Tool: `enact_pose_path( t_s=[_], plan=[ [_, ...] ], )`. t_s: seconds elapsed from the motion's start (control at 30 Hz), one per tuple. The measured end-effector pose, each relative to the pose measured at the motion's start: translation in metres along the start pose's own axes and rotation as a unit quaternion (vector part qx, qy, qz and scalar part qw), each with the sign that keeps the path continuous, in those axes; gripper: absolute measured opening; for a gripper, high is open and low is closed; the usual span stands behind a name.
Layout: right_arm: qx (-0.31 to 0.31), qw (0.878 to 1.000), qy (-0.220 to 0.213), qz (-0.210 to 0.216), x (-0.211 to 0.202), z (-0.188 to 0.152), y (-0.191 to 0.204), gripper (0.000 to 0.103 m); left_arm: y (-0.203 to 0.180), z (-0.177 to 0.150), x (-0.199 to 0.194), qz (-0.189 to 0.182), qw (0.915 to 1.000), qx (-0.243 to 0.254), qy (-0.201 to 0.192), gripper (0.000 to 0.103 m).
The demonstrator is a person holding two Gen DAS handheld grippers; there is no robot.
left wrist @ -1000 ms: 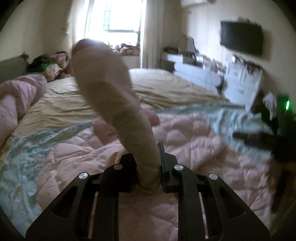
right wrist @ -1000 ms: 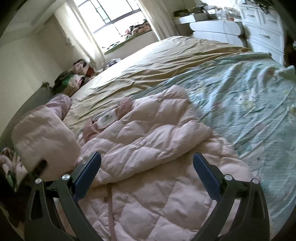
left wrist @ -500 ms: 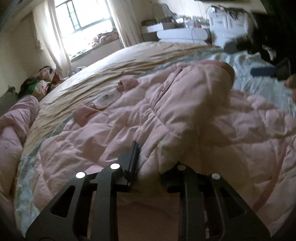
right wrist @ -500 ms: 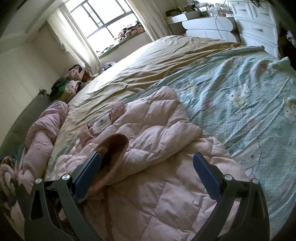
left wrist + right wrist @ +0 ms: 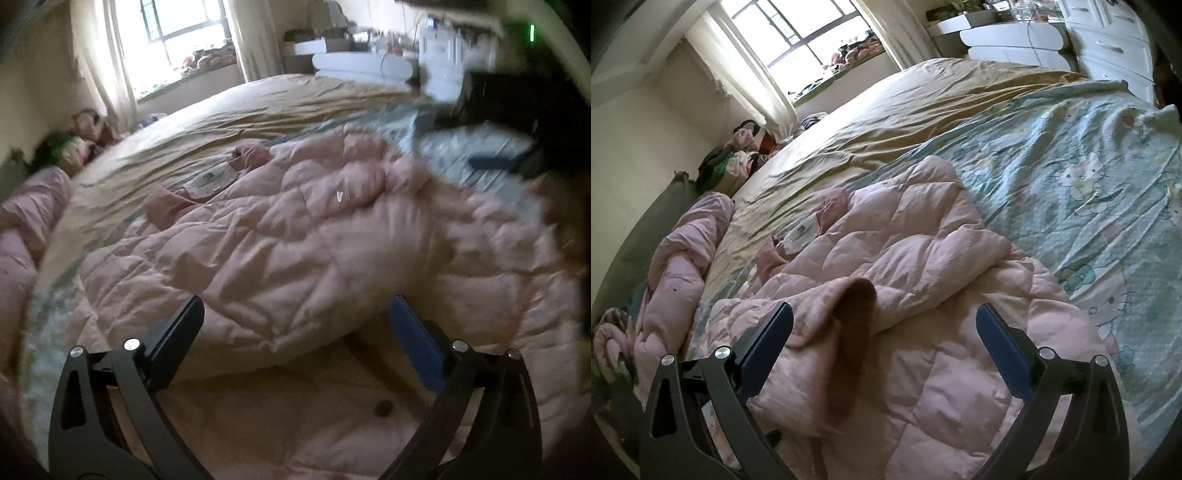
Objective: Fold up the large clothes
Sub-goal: 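Grasp the ribbed hem edge of the pink jacket with the right tool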
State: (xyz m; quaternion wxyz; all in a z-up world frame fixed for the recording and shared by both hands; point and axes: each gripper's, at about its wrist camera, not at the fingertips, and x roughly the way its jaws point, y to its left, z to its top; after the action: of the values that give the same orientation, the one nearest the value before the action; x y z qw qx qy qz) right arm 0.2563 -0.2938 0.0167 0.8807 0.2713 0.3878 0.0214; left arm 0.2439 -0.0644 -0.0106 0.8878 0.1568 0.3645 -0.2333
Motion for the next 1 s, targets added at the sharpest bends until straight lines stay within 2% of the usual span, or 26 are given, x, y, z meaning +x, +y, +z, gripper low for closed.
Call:
enact_pose_path(
  t_s=[0.1,0.2,0.23,0.33,0.43,0.5,0.57,0.73,0.8,0.83,0.9,1.0],
  plan=[
    [0.003,1.000,0.018,0.019,0.008,-0.001,0.005,0.099,0.022,0.004,-0.013,-0.021,0.9989,-0.042,-0.008,0.094],
    [-0.008,0.999,0.036,0.028,0.018,-0.003,0.016,0.099,0.059,0.005,-0.023,-0.014,0.9947,-0.099,-0.022,0.094],
    [-0.005,0.998,0.049,0.045,0.025,-0.004,0.020,0.099,0.068,0.005,-0.024,-0.008,0.9933,-0.112,-0.025,0.094],
    [0.004,0.996,0.068,0.061,0.039,-0.004,0.025,0.099,0.108,-0.002,-0.035,0.025,0.9843,-0.170,-0.040,0.094],
    [0.019,0.993,0.086,0.080,0.053,-0.004,0.028,0.097,0.154,-0.015,-0.050,0.051,0.9676,-0.240,-0.060,0.094],
    [0.022,0.993,0.092,0.074,0.060,-0.003,0.029,0.085,0.175,-0.020,-0.058,0.079,0.9593,-0.262,-0.069,0.094],
    [0.018,0.993,0.091,0.072,0.064,-0.002,0.030,0.078,0.193,-0.027,-0.066,0.101,0.9521,-0.280,-0.072,0.094],
    [0.046,0.989,0.107,0.094,0.082,-0.004,0.023,0.053,0.228,-0.043,-0.076,0.108,0.9323,-0.334,-0.085,0.094],
    [0.045,0.989,0.104,0.093,0.084,-0.005,0.020,0.033,0.233,-0.045,-0.078,0.110,0.9285,-0.344,-0.087,0.094],
    [0.045,0.989,0.103,0.097,0.086,-0.006,0.019,0.027,0.235,-0.047,-0.078,0.112,0.9276,-0.346,-0.088,0.094],
    [0.033,0.990,0.099,0.100,0.088,-0.006,0.019,0.008,0.238,-0.048,-0.077,0.116,0.9254,-0.350,-0.087,0.094],
    [-0.001,0.992,0.083,0.097,0.082,-0.002,0.030,0.005,0.241,-0.052,-0.072,0.116,0.9219,-0.360,-0.085,0.094]
  ],
)
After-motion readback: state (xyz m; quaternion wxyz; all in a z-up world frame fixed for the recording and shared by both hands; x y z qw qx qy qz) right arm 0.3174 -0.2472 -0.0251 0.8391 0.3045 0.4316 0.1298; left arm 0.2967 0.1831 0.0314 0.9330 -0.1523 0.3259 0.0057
